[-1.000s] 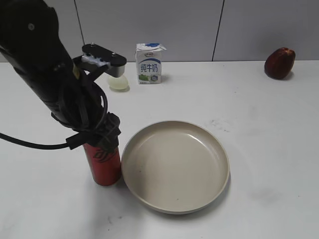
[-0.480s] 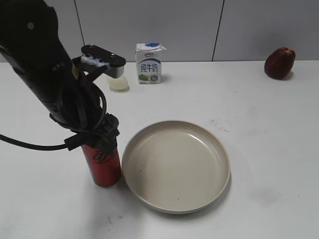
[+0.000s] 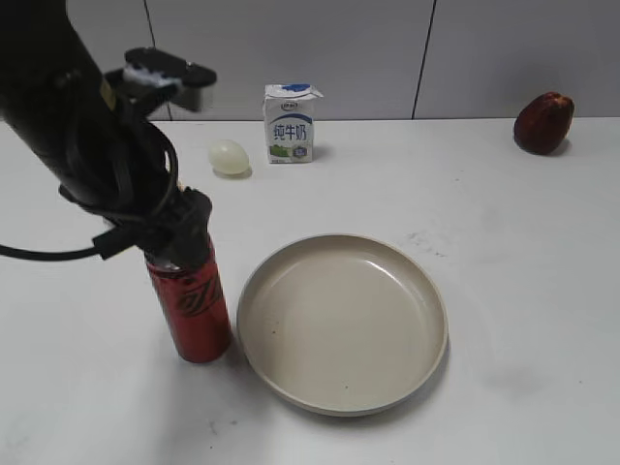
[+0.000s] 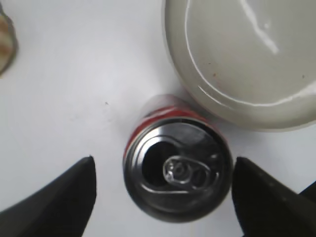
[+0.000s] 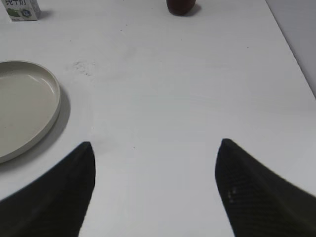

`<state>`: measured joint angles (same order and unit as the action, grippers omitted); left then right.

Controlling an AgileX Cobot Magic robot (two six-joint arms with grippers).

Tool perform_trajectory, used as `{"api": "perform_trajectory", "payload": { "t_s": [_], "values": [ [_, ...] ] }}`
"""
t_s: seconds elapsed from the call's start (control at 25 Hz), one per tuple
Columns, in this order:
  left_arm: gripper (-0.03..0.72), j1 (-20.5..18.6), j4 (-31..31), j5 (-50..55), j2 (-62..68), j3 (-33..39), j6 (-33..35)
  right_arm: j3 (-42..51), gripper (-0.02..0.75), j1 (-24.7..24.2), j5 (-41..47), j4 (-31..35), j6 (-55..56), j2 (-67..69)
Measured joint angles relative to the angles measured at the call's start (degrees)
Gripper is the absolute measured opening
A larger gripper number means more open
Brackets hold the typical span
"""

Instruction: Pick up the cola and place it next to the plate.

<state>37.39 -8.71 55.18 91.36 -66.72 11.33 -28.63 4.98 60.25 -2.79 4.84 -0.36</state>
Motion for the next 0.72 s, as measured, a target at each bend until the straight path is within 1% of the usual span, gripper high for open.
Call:
{"api": "perform_trajectory", "payload": {
  "t_s": [0.2,0.36,0.48,0.64,0.68,0.72],
  "values": [
    [0.630,-1.7,-0.2,4.8,-4.4,-6.0,0.0,0.0,0.571,0.0,0.0,0.0,0.0,0.0],
    [0.602,-3.8,0.2,5.4,-7.2,-9.7,0.0,0.0,0.571,0.0,0.0,0.0,0.0,0.0],
    [0.594,-7.7,1.2,4.5,-8.0,-10.9,0.1,0.0,0.571,0.0,0.0,0.0,0.0,0.0],
    [0.588,-16.3,1.9,4.8,-8.0,-11.0,0.1,0.0,0.571,0.0,0.0,0.0,0.0,0.0],
    [0.587,-19.3,1.9,5.5,-8.0,-11.0,0.1,0.0,0.571,0.0,0.0,0.0,0.0,0.0],
    [0.585,-21.4,2.0,6.1,-8.0,-11.0,0.1,0.0,0.571,0.0,0.0,0.0,0.0,0.0]
  ]
}}
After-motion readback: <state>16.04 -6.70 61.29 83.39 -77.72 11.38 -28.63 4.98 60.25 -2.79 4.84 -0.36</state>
